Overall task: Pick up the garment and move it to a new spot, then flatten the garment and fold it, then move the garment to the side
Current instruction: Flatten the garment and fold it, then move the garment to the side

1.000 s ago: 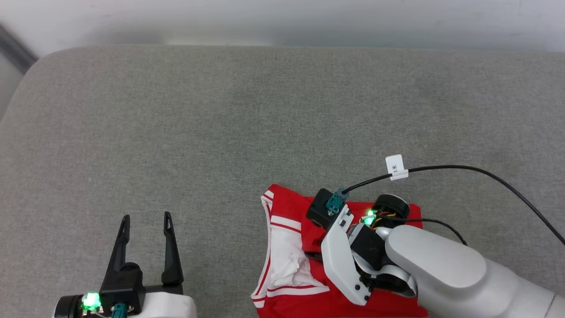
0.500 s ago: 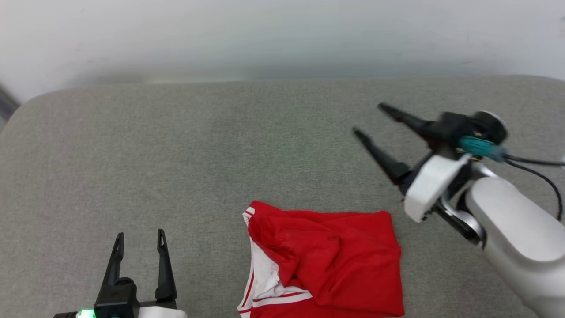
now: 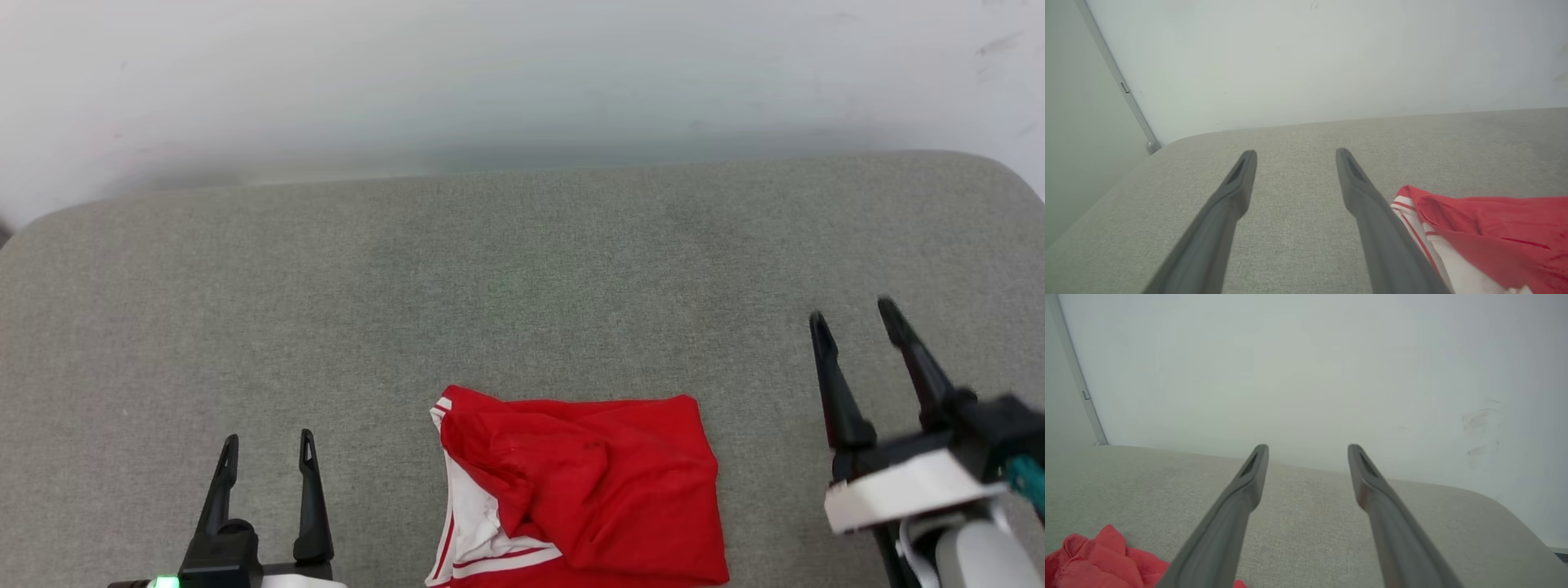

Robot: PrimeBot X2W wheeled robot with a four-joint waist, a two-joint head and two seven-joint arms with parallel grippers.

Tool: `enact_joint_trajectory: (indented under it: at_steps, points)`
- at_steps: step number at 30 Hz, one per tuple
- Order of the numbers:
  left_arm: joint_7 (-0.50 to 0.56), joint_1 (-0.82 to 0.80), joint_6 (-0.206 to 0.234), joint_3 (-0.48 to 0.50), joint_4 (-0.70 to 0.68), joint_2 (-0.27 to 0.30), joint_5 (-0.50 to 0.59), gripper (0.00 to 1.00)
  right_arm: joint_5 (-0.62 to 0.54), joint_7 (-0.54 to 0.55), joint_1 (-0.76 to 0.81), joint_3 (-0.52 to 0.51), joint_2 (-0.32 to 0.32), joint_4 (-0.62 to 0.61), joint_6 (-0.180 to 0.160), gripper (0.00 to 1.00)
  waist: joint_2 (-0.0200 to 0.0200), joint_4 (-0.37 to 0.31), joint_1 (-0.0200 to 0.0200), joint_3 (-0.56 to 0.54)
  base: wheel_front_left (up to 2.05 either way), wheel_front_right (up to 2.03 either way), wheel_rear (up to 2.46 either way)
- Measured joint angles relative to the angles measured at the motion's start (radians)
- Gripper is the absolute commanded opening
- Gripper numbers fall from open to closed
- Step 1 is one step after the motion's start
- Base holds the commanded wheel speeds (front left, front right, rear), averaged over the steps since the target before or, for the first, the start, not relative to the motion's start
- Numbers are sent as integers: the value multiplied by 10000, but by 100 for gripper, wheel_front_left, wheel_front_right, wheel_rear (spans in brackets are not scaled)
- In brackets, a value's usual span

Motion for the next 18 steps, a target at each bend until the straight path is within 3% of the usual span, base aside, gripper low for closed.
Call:
enact_joint_trajectory:
  at_steps: [6, 18]
  points:
    - [0, 83, -173, -19, -81, -46, -71, 100, -86, 0, 1742, -541, 825, -796, 0, 100, 0, 30, 0, -220, 0, 0, 0]
    - [0, 428, -343, 17, -180, -107, -130, 100, -146, 0, 2778, -673, 1149, -1402, 0, 100, 0, 129, -1, -503, 0, 0, 0]
